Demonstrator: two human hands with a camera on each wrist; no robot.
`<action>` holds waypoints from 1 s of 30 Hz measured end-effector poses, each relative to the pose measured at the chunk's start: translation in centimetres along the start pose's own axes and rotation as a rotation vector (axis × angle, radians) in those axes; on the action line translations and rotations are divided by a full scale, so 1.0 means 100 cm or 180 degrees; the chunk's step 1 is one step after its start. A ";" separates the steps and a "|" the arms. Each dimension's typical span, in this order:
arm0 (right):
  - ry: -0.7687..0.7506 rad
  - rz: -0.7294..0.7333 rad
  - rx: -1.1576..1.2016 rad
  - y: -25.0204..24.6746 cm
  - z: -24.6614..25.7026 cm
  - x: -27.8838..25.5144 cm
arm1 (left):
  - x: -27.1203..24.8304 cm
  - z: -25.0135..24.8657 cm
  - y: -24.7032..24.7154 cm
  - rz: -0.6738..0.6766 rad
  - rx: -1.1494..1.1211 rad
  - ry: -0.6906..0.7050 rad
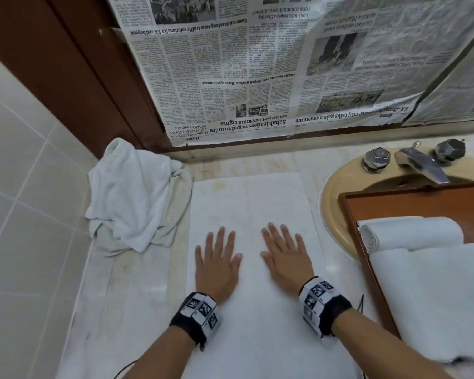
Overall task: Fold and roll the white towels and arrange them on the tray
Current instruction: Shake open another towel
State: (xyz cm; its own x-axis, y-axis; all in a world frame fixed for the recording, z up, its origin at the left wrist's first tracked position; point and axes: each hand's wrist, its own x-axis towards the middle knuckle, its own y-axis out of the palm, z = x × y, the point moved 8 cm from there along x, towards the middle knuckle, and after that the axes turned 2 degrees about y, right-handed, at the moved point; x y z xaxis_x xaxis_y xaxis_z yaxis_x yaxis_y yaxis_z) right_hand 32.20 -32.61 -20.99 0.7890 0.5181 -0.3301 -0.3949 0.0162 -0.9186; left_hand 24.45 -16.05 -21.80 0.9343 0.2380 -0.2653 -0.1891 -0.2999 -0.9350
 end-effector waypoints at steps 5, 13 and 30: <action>0.0706 0.0050 0.0129 -0.010 -0.070 -0.011 | -0.008 0.054 -0.008 -0.0082 -0.0140 -0.0474; -0.0152 0.0010 0.0111 0.032 0.032 -0.068 | -0.067 -0.022 0.023 -0.0065 -0.0303 0.0064; 0.0045 0.0162 0.0010 0.058 0.036 -0.113 | -0.119 -0.038 0.035 0.0100 -0.0377 0.0122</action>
State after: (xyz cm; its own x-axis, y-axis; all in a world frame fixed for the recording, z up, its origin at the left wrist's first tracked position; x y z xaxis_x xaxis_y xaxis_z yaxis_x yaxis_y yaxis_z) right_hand 19.30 -35.30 -21.81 0.7745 0.5061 -0.3796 -0.4362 -0.0073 -0.8998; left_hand 13.79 -23.43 -21.04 0.9398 0.1920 -0.2828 -0.1836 -0.4141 -0.8915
